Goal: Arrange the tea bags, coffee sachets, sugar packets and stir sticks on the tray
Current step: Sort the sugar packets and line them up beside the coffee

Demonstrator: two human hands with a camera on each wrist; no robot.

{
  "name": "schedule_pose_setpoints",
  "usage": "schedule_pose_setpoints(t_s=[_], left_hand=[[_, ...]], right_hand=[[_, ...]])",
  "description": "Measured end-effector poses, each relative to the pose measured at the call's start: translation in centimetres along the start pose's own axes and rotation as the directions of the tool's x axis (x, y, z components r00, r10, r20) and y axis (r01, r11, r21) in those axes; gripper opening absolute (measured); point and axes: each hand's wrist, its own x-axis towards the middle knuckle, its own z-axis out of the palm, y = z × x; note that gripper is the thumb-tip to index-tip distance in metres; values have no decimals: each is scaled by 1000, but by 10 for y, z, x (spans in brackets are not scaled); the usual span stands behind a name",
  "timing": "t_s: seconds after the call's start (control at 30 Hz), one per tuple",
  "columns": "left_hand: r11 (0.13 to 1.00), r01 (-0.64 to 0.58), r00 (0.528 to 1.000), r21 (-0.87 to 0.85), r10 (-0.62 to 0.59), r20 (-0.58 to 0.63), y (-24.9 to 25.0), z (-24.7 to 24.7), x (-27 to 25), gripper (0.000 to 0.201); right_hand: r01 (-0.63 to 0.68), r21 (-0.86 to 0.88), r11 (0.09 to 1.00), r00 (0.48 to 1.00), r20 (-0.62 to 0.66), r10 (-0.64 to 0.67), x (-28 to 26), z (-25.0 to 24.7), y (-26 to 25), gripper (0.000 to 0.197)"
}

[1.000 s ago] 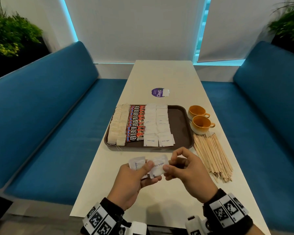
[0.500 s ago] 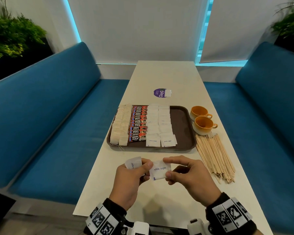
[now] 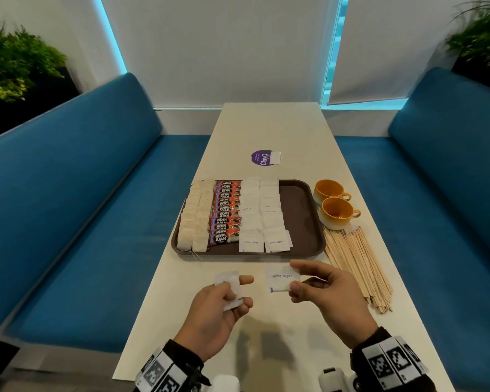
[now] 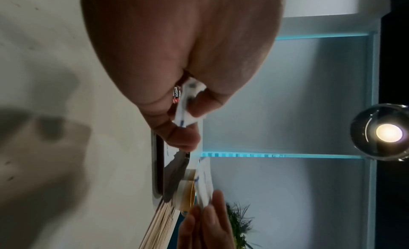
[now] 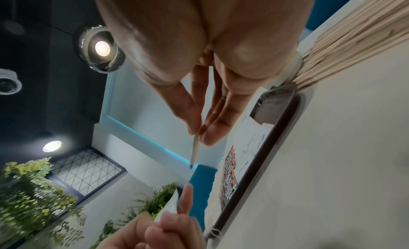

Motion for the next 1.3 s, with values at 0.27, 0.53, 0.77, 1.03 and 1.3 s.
schedule_pose_setpoints(t_s=[0.27, 0.53, 0.77, 1.03, 1.3], left_hand=[[982, -97, 988, 163, 115, -104, 13, -9, 45, 13], [862, -251, 953, 439, 300, -44, 45, 5, 104, 19], [826, -257, 947, 501, 318, -38, 39, 1, 124, 17], [819, -217, 948, 531, 307, -86, 32, 10, 142, 21], [541, -234, 932, 808, 361, 28, 18, 40, 148, 20]], right_hand=[[-91, -125, 988, 991, -113, 77, 61, -24, 5, 27], [-66, -357, 932, 996, -82, 39, 143, -13, 19, 23], [-140, -571, 809, 989, -44, 140, 160, -2, 43, 18], [-165, -556, 815, 986, -94, 136, 161, -1, 45, 28], [-207, -559, 803, 965, -251, 74, 162, -1, 51, 19]])
